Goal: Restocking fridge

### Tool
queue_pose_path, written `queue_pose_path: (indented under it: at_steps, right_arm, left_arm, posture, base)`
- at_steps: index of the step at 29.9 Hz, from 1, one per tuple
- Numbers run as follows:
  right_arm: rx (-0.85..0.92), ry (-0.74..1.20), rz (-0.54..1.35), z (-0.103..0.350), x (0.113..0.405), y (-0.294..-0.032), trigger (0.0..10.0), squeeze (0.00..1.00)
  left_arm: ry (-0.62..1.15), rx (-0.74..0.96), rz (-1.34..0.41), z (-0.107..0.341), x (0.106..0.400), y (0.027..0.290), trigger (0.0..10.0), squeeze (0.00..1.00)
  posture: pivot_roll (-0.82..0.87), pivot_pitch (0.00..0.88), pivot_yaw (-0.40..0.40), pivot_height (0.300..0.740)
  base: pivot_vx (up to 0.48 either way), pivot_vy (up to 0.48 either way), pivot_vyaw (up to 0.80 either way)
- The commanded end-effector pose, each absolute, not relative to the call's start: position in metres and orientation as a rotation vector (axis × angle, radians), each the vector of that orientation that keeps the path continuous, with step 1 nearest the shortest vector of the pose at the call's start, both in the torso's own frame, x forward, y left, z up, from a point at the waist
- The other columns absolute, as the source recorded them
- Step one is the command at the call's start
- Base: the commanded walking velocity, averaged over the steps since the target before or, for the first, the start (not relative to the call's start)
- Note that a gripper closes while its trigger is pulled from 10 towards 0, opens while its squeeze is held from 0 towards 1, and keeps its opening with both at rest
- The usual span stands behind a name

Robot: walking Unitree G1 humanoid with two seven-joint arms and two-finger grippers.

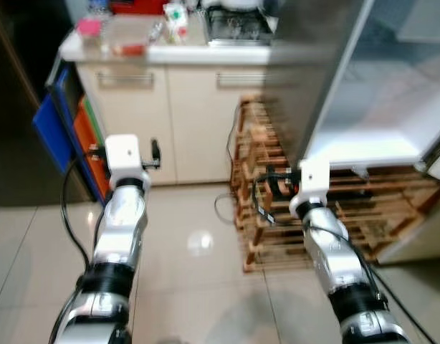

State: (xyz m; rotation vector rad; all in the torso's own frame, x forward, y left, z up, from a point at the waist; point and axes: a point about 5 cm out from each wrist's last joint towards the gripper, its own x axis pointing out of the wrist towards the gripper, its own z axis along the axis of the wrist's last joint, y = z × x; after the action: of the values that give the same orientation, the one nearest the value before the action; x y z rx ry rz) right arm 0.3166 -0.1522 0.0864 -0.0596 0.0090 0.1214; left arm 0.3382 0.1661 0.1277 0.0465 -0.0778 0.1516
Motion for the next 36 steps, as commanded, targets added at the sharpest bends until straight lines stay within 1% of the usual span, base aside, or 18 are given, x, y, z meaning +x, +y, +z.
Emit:
queue_pose_path:
  at_steps: [1,7,11,14,17,20,24,27,32,33,36]
  right_arm:
    - [-0.058,-0.025,0.122,0.094,0.32,-0.153,10.0,0.0]
    - [-0.061,-0.015,0.111,0.093,0.321,-0.157,10.0,0.0]
    - [-0.012,-0.009,0.104,0.091,0.321,-0.152,10.0,0.0]
    - [0.002,-0.008,0.116,0.092,0.322,-0.148,10.0,0.0]
    - [-0.019,-0.024,0.138,0.094,0.321,-0.144,10.0,0.0]
    - [-0.032,-0.017,0.154,0.094,0.323,-0.141,10.0,0.0]
    - [-0.03,-0.021,0.173,0.096,0.325,-0.137,10.0,0.0]
    - [-0.03,-0.047,0.162,0.101,0.327,-0.135,10.0,0.0]
    - [-0.116,-0.198,0.077,0.129,0.335,-0.137,10.0,0.0]
    - [-0.116,-0.198,0.077,0.129,0.335,-0.137,10.0,0.0]
    - [-0.156,-0.277,0.051,0.147,0.34,-0.138,10.0,0.0]
  left_arm:
    - [-0.097,0.065,0.133,0.134,0.341,0.162,10.0,0.0]
    - [-0.097,0.064,0.136,0.137,0.344,0.163,10.0,0.0]
    - [-0.103,0.024,0.135,0.137,0.342,0.163,10.0,0.0]
    - [-0.1,-0.002,0.125,0.135,0.34,0.161,10.0,0.0]
    - [-0.097,0.008,0.116,0.134,0.339,0.158,10.0,0.0]
    - [-0.115,0.041,0.106,0.138,0.341,0.157,10.0,0.0]
    - [-0.091,0.084,0.09,0.139,0.347,0.156,10.0,0.0]
    - [-0.082,0.082,0.077,0.141,0.35,0.155,10.0,0.0]
    - [-0.106,0.102,0.047,0.146,0.352,0.149,10.0,0.0]
    - [-0.106,0.102,0.047,0.146,0.352,0.149,10.0,0.0]
    - [-0.114,0.097,0.029,0.148,0.352,0.144,10.0,0.0]
  posture:
    - [-0.02,0.0,-0.003,0.74]
    - [-0.02,0.0,0.004,0.74]
    - [-0.02,0.0,0.008,0.74]
    - [-0.02,0.0,0.007,0.74]
    - [-0.02,0.0,0.004,0.74]
    - [-0.02,0.0,0.003,0.74]
    - [-0.02,0.0,0.006,0.74]
    - [-0.03,0.0,0.011,0.74]
    - [-0.03,0.0,0.011,0.74]
    - [-0.03,0.0,0.011,0.74]
    - [-0.02,0.0,0.01,0.74]
  base:
    - [0.412,0.247,0.0]
    - [0.435,0.041,0.0]
    - [0.287,0.382,0.0]
    - [0.0,0.428,0.0]
    - [0.0,0.431,0.64]
    - [0.386,0.281,0.0]
    - [0.469,0.0,0.0]
    - [0.469,0.0,0.0]
    - [0.469,0.0,0.0]
    - [0.48,0.0,0.0]
    - [0.48,0.0,0.0]
